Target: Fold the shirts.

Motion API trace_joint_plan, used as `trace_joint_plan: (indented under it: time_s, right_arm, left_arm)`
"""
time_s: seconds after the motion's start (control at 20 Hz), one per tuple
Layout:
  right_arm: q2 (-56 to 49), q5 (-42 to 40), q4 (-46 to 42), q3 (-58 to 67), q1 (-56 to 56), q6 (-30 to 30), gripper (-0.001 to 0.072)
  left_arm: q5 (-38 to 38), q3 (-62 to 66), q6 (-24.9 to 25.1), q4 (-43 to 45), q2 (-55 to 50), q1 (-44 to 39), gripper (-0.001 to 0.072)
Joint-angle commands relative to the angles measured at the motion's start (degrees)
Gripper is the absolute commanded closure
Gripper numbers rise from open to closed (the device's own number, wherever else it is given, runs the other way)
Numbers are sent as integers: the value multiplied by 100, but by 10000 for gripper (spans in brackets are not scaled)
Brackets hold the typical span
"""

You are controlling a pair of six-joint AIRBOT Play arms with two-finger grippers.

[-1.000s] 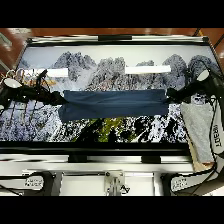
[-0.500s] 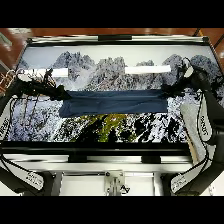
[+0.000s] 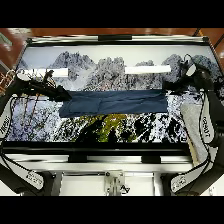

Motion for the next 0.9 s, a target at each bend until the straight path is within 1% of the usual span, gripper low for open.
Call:
trace_joint_plan:
  time_s: [0.0, 0.1, 0.25, 0.35, 0.5, 0.55, 0.6, 0.7, 0.85]
  right_arm:
    - [59, 153, 575, -4, -415, -92, 122]
    - [-138, 203, 1414, -4, -737, -90, 121]
    - [-415, 68, 2406, -4, -946, -90, 121]
    - [-503, -227, 2651, -2, -909, -76, 121]
    - [-570, -614, 2339, -2, -680, -46, 121]
    - [-579, -634, 2076, -2, -599, -13, 121]
    - [-588, -619, 1665, -4, -518, 146, 121]
    - [-588, -474, 916, -4, -407, 367, 122]
    - [-623, -72, 835, -4, -411, 328, 122]
  left_arm:
    - [-509, 205, -22, -17, 22, 74, 368]
    - [-595, 238, -35, -122, 37, 74, 368]
    - [-592, 238, -31, -374, 42, 63, 370]
    - [-592, 238, -28, -400, 42, 50, 370]
    - [-595, 238, -31, -535, 42, 50, 370]
    - [-592, 238, -28, -605, 42, 50, 371]
    - [-592, 238, -26, -647, 42, 50, 371]
    - [-597, 238, -28, -669, 42, 50, 373]
    - [-595, 238, -26, -667, 42, 50, 378]
